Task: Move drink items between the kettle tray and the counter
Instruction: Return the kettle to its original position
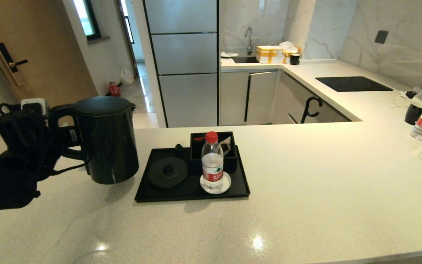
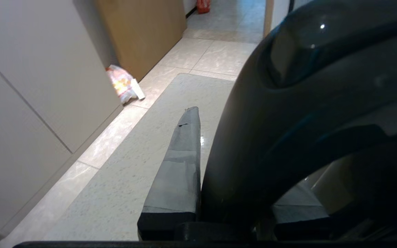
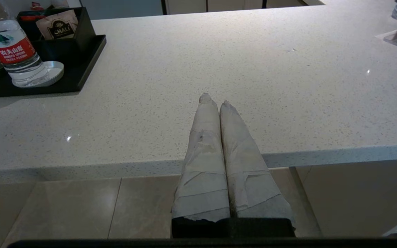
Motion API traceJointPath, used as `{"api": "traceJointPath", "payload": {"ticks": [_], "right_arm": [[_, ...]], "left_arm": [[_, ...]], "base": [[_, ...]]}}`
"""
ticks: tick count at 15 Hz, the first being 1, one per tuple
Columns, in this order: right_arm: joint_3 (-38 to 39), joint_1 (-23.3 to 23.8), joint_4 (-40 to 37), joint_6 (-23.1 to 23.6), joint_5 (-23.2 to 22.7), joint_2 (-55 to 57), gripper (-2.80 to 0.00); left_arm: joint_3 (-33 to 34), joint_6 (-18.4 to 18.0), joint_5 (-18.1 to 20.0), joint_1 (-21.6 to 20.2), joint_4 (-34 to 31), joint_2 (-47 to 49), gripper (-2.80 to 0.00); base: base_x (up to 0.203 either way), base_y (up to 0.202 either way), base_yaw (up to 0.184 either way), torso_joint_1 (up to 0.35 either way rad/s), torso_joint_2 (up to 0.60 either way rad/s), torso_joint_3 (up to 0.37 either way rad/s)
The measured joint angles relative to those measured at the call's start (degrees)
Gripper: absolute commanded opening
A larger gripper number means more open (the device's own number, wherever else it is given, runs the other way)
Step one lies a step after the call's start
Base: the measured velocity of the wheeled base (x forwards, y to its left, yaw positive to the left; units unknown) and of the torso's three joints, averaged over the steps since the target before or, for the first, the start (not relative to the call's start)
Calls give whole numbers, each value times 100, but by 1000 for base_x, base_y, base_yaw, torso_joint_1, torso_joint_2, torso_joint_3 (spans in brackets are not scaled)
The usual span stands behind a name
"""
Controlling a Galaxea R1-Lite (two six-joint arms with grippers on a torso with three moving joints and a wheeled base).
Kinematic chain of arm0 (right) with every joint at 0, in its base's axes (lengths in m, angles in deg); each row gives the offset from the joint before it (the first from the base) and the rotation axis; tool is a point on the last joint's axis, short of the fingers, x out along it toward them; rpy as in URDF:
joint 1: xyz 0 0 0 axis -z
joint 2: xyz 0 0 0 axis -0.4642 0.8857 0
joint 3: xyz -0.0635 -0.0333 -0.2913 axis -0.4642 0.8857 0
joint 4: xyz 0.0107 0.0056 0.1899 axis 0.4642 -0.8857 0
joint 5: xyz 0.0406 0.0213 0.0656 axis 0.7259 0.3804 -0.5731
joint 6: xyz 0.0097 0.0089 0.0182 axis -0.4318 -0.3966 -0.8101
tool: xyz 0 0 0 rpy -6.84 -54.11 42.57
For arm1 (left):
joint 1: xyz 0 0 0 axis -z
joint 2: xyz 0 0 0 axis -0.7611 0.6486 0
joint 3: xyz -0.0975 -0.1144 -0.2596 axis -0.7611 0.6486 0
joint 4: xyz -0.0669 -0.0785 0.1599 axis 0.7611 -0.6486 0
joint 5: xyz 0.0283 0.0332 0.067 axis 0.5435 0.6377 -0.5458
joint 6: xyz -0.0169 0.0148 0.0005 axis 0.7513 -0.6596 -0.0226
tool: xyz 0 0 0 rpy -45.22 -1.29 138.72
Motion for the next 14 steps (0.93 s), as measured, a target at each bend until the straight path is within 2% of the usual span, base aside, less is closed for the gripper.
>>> {"api": "traceJointPath", "payload": {"ticks": [2, 5, 6, 10, 14], "right_arm": [[0, 0, 0, -2, 1, 0, -280], [0, -5, 0, -2, 1, 0, -280], [0, -5, 0, -2, 0, 0, -280], [0, 0, 0, -1, -3, 0, -280], [0, 4, 0, -2, 0, 0, -280]], "left_arm": [[-145, 120, 0, 187, -447, -176, -280], [-496, 237, 81, 906, -1524, -568, -280], [-540, 239, 99, 1000, -1723, -631, -280], [-943, 251, 390, 1475, -2305, -689, -280], [-1046, 248, 413, 1618, -2321, -521, -280]], "base": [[0, 0, 0, 0, 0, 0], [0, 0, 0, 0, 0, 0], [0, 0, 0, 0, 0, 0], [0, 0, 0, 0, 0, 0], [0, 0, 0, 0, 0, 0]]}}
